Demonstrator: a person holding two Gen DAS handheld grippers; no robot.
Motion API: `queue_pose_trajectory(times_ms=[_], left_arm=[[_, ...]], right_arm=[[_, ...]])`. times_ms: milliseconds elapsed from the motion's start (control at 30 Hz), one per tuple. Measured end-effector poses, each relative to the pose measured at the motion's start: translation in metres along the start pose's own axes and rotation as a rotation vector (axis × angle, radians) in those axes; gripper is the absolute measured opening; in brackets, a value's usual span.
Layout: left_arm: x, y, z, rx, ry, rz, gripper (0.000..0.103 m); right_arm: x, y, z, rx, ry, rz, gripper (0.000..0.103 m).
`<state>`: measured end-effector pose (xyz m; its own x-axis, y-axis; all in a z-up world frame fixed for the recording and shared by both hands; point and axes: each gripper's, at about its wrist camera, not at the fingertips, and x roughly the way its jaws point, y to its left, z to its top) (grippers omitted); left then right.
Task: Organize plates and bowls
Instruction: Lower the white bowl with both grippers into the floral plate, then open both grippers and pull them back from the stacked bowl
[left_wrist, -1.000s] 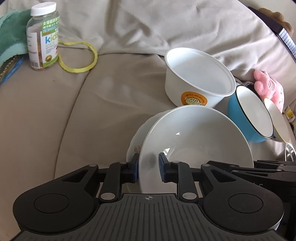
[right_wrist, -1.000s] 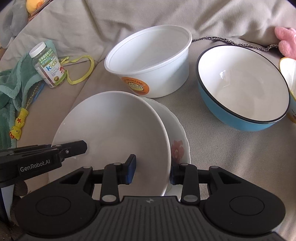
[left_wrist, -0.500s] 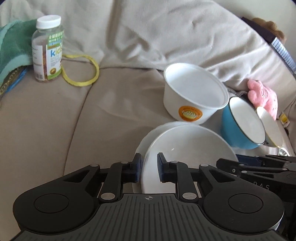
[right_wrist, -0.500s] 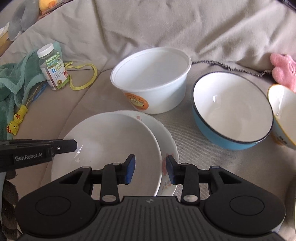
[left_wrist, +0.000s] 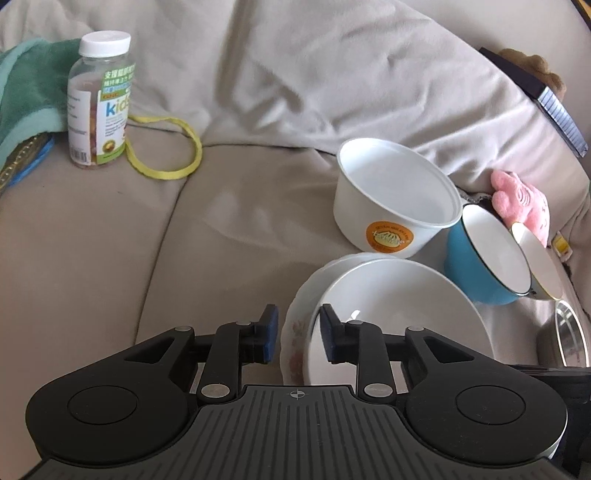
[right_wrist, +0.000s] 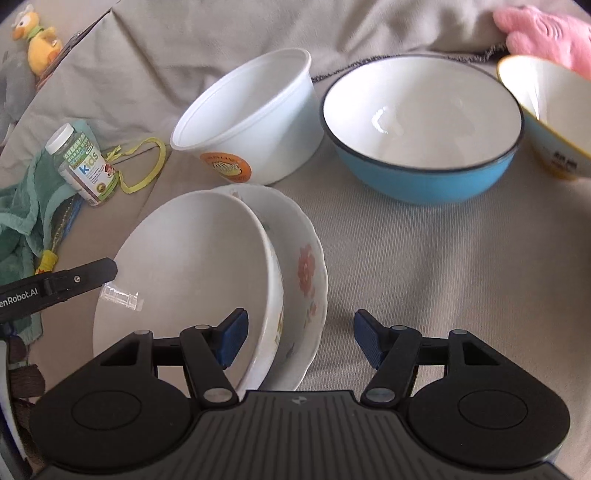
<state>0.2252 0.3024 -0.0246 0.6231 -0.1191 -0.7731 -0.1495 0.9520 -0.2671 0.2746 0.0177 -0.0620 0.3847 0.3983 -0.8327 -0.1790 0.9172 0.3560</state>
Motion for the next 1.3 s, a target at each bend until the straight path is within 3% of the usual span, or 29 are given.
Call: queue_pose_trajectory(times_ms=[100, 167, 267, 333, 467, 567, 733, 800, 867, 933, 1000, 1133, 1200, 1300], left_arm=[[0.011, 0.0, -0.002, 0.004, 0.039, 0.02, 0.042], [0.018, -0.001, -0.004, 0.007, 0.067, 0.013, 0.037], [0.032, -0.002, -0.007, -0.003, 0.134, -0.028, 0.037], [0.035, -0.003, -0.008, -0.009, 0.158, -0.026, 0.039], [0.031, -0.003, -0.007, -0.036, 0.172, -0.017, 0.04], [0.032, -0.008, -0.007, -0.049, 0.184, -0.056, 0.049], [0.037, -0.031, -0.011, 0.014, 0.204, -0.091, 0.05], [0.034, -0.04, -0.013, 0.051, 0.19, -0.092, 0.049], [0.027, -0.05, -0.014, 0.104, 0.163, -0.045, 0.049], [0.016, -0.059, -0.015, 0.146, 0.124, 0.01, 0.048], [0.002, -0.069, -0.012, 0.16, 0.061, 0.061, 0.048], [-0.029, -0.098, -0.007, 0.143, -0.11, 0.14, 0.048], [-0.038, -0.12, -0.006, 0.149, -0.155, 0.102, 0.048], [-0.035, -0.167, -0.007, 0.169, -0.103, -0.087, 0.048]], right_arm=[[-0.001, -0.003, -0.004, 0.011, -0.015, 0.023, 0.064], [-0.002, -0.002, -0.004, -0.003, -0.003, 0.04, 0.06], [0.0, 0.002, -0.004, -0.021, 0.018, 0.064, 0.053], [0.001, 0.004, -0.005, -0.024, 0.032, 0.083, 0.041], [-0.003, 0.007, -0.007, -0.047, 0.027, 0.071, 0.038], [-0.008, 0.003, -0.007, -0.042, 0.026, 0.067, 0.038], [-0.02, -0.01, -0.008, -0.031, 0.005, 0.046, 0.038], [-0.023, -0.021, -0.008, -0.022, 0.005, 0.033, 0.039], [-0.031, -0.03, -0.009, -0.029, -0.018, 0.03, 0.04], [-0.045, -0.037, -0.011, -0.042, -0.054, 0.035, 0.051], [-0.064, -0.046, -0.013, -0.06, -0.086, 0.035, 0.058], [-0.104, -0.06, -0.022, -0.143, -0.173, -0.011, 0.058], [-0.127, -0.073, -0.027, -0.181, -0.23, -0.047, 0.058], [-0.156, -0.104, -0.029, -0.183, -0.298, -0.134, 0.058]])
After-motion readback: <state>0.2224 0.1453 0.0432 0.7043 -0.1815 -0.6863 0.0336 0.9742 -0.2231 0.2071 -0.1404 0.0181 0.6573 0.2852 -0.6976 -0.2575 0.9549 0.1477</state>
